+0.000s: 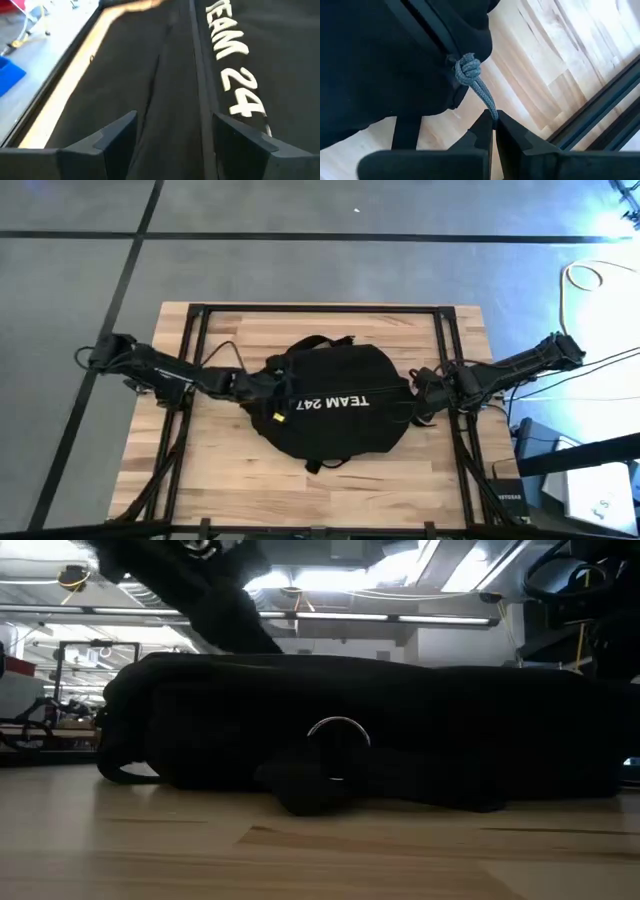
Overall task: Unpack backpack
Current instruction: Open the black backpack
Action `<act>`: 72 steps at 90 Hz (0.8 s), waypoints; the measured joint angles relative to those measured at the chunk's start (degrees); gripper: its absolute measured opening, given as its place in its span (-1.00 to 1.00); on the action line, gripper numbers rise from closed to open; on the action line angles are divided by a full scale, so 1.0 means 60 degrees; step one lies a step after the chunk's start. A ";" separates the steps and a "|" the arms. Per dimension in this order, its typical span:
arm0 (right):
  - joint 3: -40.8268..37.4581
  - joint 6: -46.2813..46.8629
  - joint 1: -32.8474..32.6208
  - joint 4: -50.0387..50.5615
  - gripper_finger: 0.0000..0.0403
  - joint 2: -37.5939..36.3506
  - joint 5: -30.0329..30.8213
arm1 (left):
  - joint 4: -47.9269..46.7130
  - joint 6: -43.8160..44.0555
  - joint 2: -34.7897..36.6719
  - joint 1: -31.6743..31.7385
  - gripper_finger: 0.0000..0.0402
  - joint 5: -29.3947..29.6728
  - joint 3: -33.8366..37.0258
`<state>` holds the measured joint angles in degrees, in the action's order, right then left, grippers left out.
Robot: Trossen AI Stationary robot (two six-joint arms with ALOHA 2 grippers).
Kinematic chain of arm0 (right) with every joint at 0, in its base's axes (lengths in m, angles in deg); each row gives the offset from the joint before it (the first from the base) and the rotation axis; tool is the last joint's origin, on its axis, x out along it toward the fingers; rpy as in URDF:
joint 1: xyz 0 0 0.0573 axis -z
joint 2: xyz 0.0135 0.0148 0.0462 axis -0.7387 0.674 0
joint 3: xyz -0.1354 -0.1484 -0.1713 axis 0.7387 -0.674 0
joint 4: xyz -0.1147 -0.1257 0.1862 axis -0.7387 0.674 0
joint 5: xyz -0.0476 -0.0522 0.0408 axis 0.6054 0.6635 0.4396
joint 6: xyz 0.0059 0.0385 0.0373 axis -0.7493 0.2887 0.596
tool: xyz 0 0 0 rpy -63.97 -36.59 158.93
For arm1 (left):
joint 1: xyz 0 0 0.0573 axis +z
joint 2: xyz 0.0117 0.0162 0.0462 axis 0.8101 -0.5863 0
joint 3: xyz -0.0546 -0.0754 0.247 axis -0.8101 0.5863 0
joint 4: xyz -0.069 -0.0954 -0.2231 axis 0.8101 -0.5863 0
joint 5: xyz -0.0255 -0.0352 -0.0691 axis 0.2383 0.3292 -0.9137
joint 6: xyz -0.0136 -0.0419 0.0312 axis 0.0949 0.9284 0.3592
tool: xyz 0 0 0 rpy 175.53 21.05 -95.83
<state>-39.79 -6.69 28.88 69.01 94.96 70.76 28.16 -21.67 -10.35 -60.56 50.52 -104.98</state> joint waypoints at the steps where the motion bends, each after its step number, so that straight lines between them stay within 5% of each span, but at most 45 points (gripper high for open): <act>1: 0.0000 0.0000 0.0000 0.0000 -1.00 0.0000 0.0002 | -0.0048 0.0000 -0.0035 0.0016 0.19 -0.0092 -0.0051; 33: 0.0000 0.0000 0.0000 -0.0020 -1.00 0.0000 0.0004 | -0.0783 -0.0120 -0.0393 0.0517 0.19 -0.1595 -0.0557; 72: 0.0000 -0.0022 -0.0003 -0.0023 -1.00 0.0000 0.0043 | -0.1627 -0.0522 -0.0651 0.0969 0.19 -0.1129 -0.0568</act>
<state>-39.79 -6.82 28.87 68.87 94.96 71.01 18.40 -24.80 -14.26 -54.75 43.75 -108.39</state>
